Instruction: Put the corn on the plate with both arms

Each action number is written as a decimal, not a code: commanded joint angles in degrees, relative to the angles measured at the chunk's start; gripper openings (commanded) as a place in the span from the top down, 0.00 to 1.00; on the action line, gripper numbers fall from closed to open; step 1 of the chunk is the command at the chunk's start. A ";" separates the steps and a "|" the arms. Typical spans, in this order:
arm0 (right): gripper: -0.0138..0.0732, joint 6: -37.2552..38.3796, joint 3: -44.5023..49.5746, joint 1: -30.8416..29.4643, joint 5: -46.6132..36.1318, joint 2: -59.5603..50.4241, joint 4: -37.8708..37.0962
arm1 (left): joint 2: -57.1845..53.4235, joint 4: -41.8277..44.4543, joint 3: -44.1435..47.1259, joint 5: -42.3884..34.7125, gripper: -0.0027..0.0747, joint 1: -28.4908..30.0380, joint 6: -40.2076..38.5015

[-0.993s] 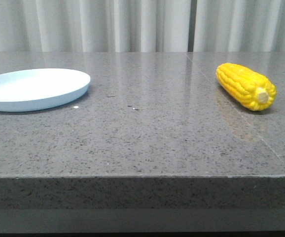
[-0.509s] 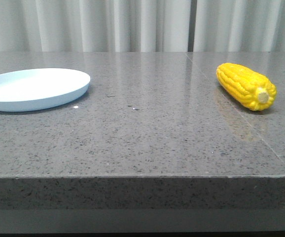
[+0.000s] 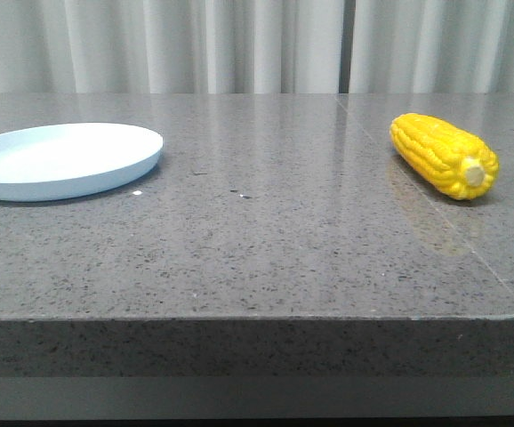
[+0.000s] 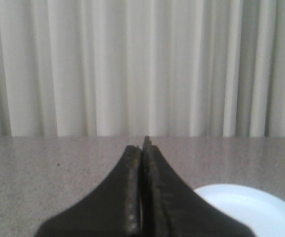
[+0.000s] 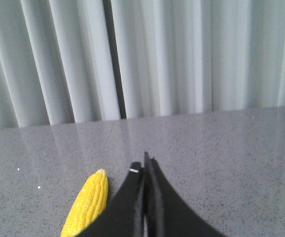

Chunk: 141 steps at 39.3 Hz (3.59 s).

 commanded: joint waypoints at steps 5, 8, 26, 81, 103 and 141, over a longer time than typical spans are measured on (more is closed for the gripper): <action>0.92 -0.51 -7.46 -0.30 -2.35 10.83 0.32 | 9.74 1.85 -6.47 -1.14 0.99 0.07 0.04; 0.92 -0.51 -7.81 -0.30 -2.46 11.56 0.32 | 10.31 1.85 -6.47 -1.65 0.99 0.07 0.04; 0.17 -0.51 -7.81 -0.30 -2.43 11.49 0.32 | 10.31 1.85 -6.47 -1.28 0.19 0.07 0.04; 0.09 -0.51 -7.81 -0.30 -2.36 11.49 0.32 | 81.76 -0.79 -57.43 43.99 0.20 -10.80 -2.21; 0.09 -0.51 -7.81 -0.30 -2.36 11.49 0.32 | 88.27 -1.08 -58.97 44.17 0.58 -10.80 -2.21; 0.09 -0.51 -7.81 -0.30 -2.36 11.49 0.32 | 91.29 -18.02 -70.97 48.91 0.99 -22.78 0.67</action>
